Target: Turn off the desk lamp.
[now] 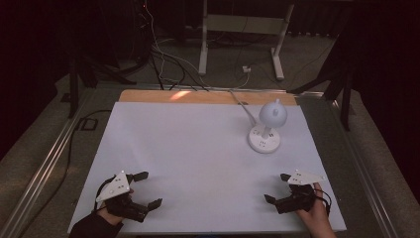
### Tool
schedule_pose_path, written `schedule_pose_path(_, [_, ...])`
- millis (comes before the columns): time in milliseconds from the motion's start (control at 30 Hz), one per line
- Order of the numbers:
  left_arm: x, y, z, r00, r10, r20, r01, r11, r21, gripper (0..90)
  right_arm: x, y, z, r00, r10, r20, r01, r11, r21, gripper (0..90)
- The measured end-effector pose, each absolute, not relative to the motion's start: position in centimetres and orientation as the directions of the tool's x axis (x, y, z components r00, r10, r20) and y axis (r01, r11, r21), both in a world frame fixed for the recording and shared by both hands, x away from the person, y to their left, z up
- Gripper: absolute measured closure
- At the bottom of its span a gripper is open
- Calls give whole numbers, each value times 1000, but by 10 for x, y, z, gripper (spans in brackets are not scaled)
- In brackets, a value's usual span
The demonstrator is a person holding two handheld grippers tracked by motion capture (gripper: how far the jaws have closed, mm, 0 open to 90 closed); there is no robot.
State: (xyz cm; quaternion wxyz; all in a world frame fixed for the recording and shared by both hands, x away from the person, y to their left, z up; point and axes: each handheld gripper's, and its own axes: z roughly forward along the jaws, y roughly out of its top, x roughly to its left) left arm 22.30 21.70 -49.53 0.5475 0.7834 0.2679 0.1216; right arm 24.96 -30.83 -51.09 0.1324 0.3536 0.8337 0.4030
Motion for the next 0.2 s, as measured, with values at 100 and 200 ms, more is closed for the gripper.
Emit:
schedule_pose_path(100, [223, 217, -495, 825, 554, -111, 290, -247, 925, 5, 250, -308, -511, -717, 694, 64, 483, 429, 763, 0])
schedule_pose_path(200, [223, 217, -495, 828, 552, -104, 286, -256, 923, 5, 250, -308, -511, -716, 695, 66, 483, 425, 766, 0])
